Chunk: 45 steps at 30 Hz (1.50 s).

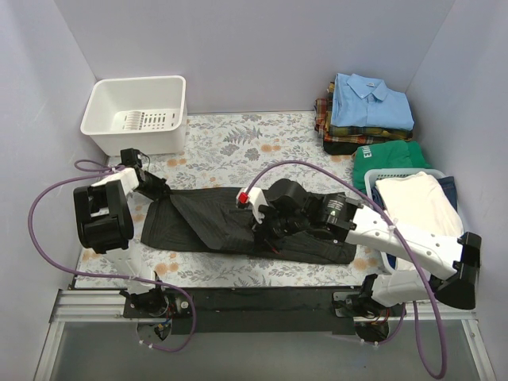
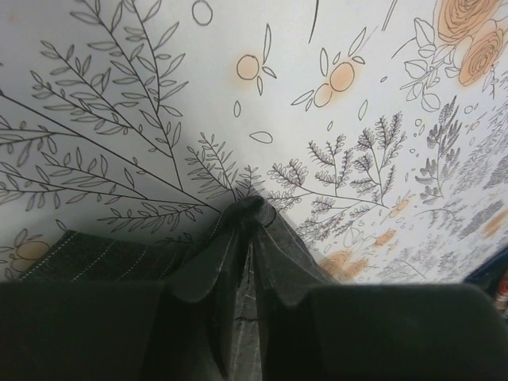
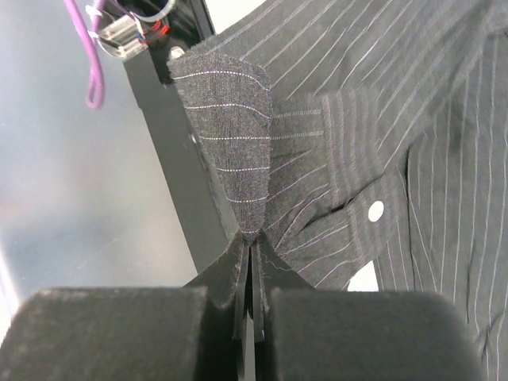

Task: Fold and stack the long sleeve shirts
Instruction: Fold the shirt

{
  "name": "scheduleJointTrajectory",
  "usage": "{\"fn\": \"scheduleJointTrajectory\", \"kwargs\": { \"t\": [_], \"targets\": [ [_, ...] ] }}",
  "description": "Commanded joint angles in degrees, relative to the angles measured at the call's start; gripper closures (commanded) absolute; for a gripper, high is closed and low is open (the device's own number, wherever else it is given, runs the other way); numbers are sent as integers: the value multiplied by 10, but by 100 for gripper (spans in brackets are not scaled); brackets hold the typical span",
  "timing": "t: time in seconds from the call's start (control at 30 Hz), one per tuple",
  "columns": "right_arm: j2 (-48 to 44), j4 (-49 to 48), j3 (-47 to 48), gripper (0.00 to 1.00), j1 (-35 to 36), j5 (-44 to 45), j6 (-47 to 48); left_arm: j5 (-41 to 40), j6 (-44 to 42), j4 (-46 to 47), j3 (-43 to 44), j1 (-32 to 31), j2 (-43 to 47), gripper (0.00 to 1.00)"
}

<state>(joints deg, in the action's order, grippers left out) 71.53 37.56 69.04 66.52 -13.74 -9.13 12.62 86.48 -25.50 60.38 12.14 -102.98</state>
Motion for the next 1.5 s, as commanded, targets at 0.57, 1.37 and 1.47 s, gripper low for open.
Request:
{"fn": "scheduleJointTrajectory", "kwargs": {
  "t": [0.57, 1.37, 1.47],
  "targets": [
    [187, -37, 273, 99, 43, -81, 58, -33, -79, -34, -55, 2, 189, 41],
    [110, -74, 181, 99, 21, 61, -12, 138, -54, 60, -151, -27, 131, 44],
    [104, -73, 170, 99, 4, 62, -24, 101, -58, 51, -144, -28, 94, 46]
  ]
}}
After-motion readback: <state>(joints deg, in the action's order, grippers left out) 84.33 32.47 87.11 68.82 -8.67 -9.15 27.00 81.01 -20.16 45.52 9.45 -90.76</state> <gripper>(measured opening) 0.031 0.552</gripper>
